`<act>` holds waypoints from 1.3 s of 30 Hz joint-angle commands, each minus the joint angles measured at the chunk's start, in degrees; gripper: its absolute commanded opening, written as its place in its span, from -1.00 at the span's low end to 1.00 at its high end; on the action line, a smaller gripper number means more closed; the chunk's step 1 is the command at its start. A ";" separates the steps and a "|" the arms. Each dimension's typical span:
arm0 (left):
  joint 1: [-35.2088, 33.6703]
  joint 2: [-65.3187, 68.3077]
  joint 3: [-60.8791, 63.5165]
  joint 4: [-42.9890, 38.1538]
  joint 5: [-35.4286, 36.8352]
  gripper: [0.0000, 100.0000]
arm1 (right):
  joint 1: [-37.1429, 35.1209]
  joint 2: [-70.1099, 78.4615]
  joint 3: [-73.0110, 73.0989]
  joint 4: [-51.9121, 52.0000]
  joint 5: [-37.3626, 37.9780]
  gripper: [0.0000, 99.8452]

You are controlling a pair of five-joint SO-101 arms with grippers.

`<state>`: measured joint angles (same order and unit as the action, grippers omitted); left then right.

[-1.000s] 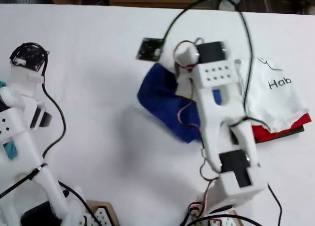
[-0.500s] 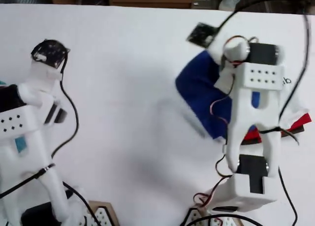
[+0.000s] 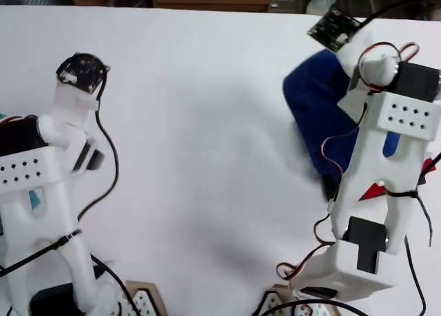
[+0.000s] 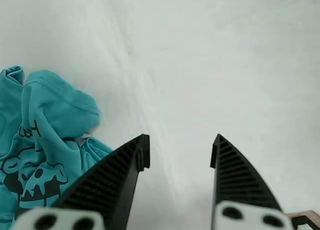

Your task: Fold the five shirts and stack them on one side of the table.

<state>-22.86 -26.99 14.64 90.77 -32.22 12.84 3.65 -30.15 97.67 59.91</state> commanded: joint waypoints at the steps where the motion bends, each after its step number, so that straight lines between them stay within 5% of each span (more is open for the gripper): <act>1: 0.18 -1.76 -0.22 -0.26 0.44 -0.55 | 3.30 0.66 -2.90 -3.03 -0.26 -0.96; 21: 0.09 -2.11 6.73 -0.70 0.44 -0.55 | 12.09 15.78 -2.90 -20.79 -0.26 -0.96; 39: 0.09 -2.11 6.81 -0.70 0.44 -0.55 | 15.52 26.33 -2.90 -25.36 3.16 -0.96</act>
<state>-22.95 -26.99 21.49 90.77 -32.22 29.19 28.62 -30.51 73.05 62.90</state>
